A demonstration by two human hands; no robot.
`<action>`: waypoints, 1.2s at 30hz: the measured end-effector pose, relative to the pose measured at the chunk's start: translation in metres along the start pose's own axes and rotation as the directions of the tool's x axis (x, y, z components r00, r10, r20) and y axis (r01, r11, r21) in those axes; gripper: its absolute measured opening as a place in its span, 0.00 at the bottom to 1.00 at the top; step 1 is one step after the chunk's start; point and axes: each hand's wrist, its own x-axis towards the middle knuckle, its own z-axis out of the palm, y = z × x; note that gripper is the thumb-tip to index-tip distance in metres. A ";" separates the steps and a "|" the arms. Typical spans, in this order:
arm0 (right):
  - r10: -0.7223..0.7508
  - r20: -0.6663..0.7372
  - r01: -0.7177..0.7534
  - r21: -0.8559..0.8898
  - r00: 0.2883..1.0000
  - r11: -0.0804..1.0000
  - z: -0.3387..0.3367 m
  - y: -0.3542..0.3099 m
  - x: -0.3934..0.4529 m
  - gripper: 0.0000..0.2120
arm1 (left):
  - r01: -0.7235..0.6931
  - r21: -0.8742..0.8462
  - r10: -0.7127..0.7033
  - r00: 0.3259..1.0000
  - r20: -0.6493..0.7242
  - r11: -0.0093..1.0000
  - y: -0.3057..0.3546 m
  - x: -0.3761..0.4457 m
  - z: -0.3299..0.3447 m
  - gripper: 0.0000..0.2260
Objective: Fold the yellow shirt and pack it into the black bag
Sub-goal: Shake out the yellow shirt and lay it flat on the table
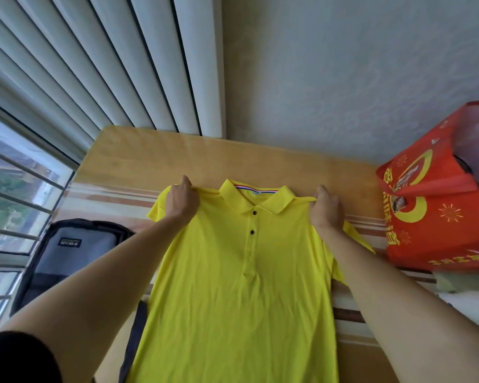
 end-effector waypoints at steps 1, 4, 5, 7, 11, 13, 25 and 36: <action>-0.008 -0.014 0.008 0.002 1.000 1.000 -0.002 -0.001 0.005 0.08 | -0.005 -0.009 0.005 1.000 -0.011 1.000 0.001 0.003 -0.002 0.07; -0.040 -0.051 0.041 0.006 0.998 0.999 -0.009 -0.005 0.021 0.08 | -0.038 -0.029 0.037 0.998 -0.041 0.999 0.007 0.016 -0.009 0.06; -0.047 -0.066 0.047 0.006 0.997 0.999 -0.012 -0.008 0.027 0.08 | -0.050 -0.042 0.048 0.998 -0.050 0.998 0.011 0.019 -0.012 0.07; -0.042 -0.108 0.044 0.020 0.993 0.999 -0.015 -0.013 0.036 0.09 | -0.084 -0.081 0.079 0.995 -0.063 0.993 0.018 0.025 -0.015 0.08; 0.017 -0.129 -0.004 0.095 0.992 0.995 -0.014 -0.019 0.033 0.14 | -0.225 -0.136 0.241 0.964 0.114 0.965 0.013 0.024 -0.008 0.33; -0.016 -0.055 0.022 0.104 0.998 0.994 -0.005 -0.016 0.016 0.25 | -0.304 -0.122 0.322 0.931 0.172 0.945 -0.003 0.009 0.003 0.45; -0.298 -0.025 0.276 -0.310 0.954 0.910 0.042 0.040 -0.185 0.11 | -0.550 0.179 0.525 0.834 0.172 0.816 -0.128 -0.211 0.045 0.30; -0.010 0.067 0.017 -0.101 0.998 0.995 0.036 0.112 -0.292 0.14 | -0.245 0.365 0.207 0.968 0.142 0.898 -0.183 -0.284 0.003 0.25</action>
